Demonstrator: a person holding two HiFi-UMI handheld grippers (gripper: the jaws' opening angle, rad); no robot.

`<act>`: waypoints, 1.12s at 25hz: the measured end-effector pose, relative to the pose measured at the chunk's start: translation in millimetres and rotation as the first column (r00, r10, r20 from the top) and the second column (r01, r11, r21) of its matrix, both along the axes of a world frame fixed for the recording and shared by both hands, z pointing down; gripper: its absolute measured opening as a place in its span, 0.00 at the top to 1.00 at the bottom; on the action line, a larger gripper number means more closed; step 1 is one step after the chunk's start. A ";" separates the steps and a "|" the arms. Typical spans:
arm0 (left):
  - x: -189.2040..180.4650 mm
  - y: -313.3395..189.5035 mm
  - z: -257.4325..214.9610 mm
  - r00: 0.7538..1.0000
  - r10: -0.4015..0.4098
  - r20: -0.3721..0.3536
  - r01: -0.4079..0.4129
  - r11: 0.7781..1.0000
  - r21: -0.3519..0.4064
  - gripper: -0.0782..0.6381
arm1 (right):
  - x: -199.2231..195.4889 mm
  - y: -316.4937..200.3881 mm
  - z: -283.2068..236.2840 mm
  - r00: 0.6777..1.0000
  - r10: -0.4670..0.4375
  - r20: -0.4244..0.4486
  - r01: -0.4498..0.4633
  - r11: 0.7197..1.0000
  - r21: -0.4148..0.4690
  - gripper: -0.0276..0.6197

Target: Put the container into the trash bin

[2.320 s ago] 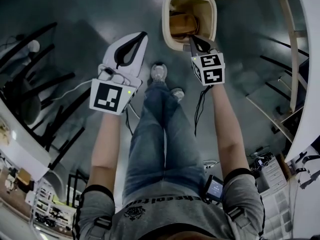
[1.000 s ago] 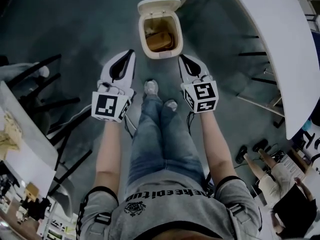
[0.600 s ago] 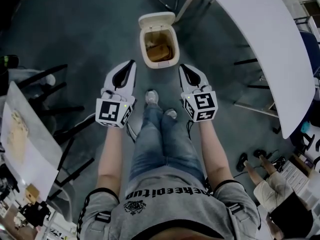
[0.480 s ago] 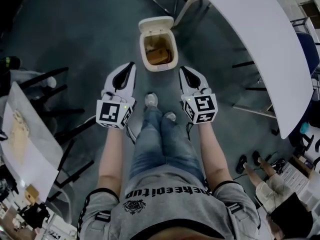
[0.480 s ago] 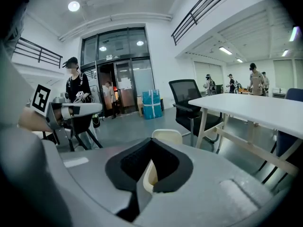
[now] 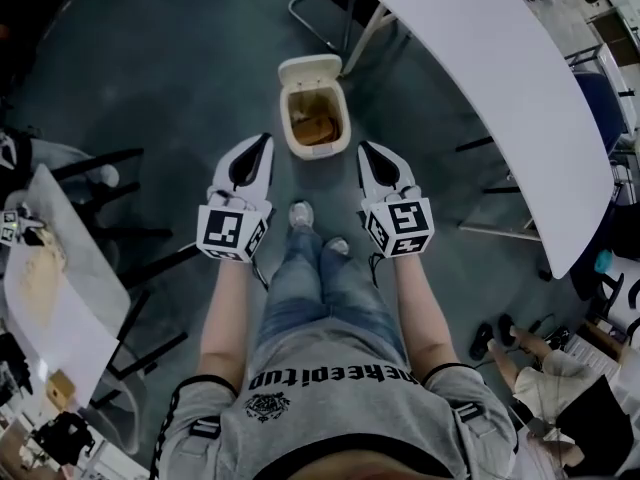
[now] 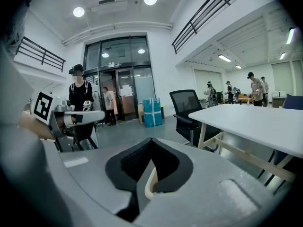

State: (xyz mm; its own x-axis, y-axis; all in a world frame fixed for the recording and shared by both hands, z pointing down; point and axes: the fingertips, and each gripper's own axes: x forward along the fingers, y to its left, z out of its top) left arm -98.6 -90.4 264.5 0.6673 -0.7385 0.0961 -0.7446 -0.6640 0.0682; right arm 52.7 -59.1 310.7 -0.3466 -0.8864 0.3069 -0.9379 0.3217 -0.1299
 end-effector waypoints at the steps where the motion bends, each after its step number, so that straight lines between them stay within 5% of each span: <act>1: 0.1 1.0 -2.6 1.000 0.001 -0.002 -0.001 1.000 0.006 0.88 | -0.7 0.9 -4.1 1.000 -0.003 -0.002 0.003 1.000 0.007 0.95; 28: 16.5 41.8 -79.0 0.999 0.028 -0.035 -0.023 0.992 0.128 0.88 | -2.0 39.9 -98.2 1.000 -0.015 -0.025 0.020 0.978 0.206 0.95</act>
State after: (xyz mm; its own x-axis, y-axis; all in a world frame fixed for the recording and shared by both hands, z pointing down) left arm -82.1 -48.6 185.5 0.6875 -0.7259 -0.0227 -0.7259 -0.6878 0.0090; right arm 50.7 -19.3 212.4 -0.3576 -0.9253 0.1266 -0.9338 0.3557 -0.0378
